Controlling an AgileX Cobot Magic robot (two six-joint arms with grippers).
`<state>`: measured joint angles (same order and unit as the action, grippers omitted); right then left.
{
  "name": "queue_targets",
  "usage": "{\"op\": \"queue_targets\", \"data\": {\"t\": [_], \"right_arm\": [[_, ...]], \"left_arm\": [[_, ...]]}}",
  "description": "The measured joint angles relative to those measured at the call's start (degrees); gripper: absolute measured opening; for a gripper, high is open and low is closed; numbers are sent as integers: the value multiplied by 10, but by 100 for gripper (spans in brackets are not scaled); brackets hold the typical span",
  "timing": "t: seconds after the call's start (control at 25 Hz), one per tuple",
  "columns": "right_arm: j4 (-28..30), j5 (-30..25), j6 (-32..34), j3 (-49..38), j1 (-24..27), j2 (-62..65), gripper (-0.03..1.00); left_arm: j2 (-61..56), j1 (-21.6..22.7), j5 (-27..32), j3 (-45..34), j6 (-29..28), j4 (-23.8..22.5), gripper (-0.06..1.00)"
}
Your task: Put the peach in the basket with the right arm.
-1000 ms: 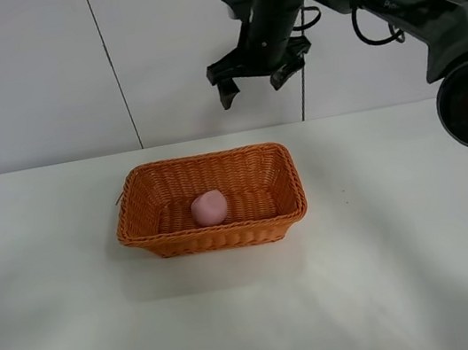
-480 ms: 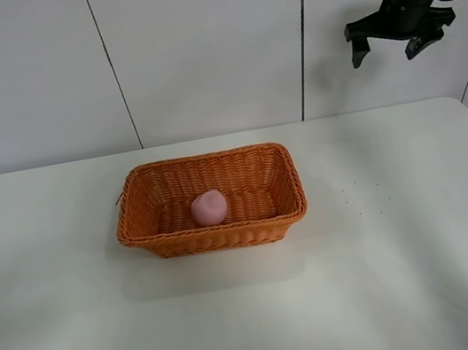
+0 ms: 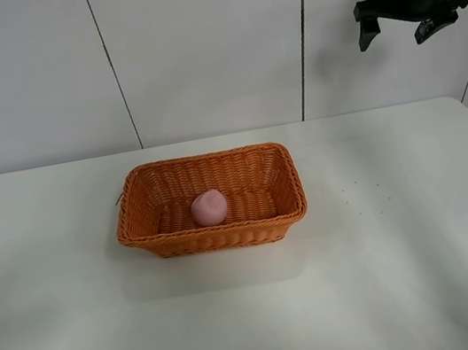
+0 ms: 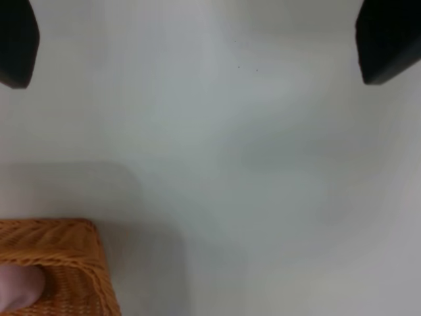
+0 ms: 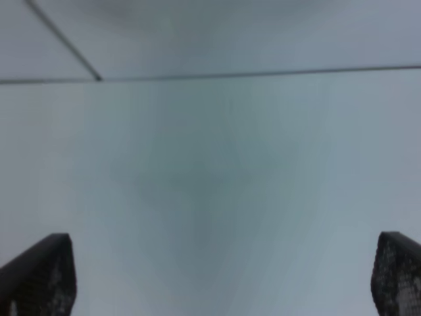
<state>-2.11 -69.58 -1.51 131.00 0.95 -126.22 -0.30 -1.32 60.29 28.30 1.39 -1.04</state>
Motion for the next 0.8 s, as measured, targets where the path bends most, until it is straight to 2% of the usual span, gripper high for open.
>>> {"op": "queue_targets", "data": {"t": [0.32,0.8], "right_arm": [[-1,1,-5,-196,0,145,70],[-2,-1,-5,-689,0,531,70]], "left_arm": [[0,0,0,0,0,0,99],[0,0,0,0,0,0,99]]}}
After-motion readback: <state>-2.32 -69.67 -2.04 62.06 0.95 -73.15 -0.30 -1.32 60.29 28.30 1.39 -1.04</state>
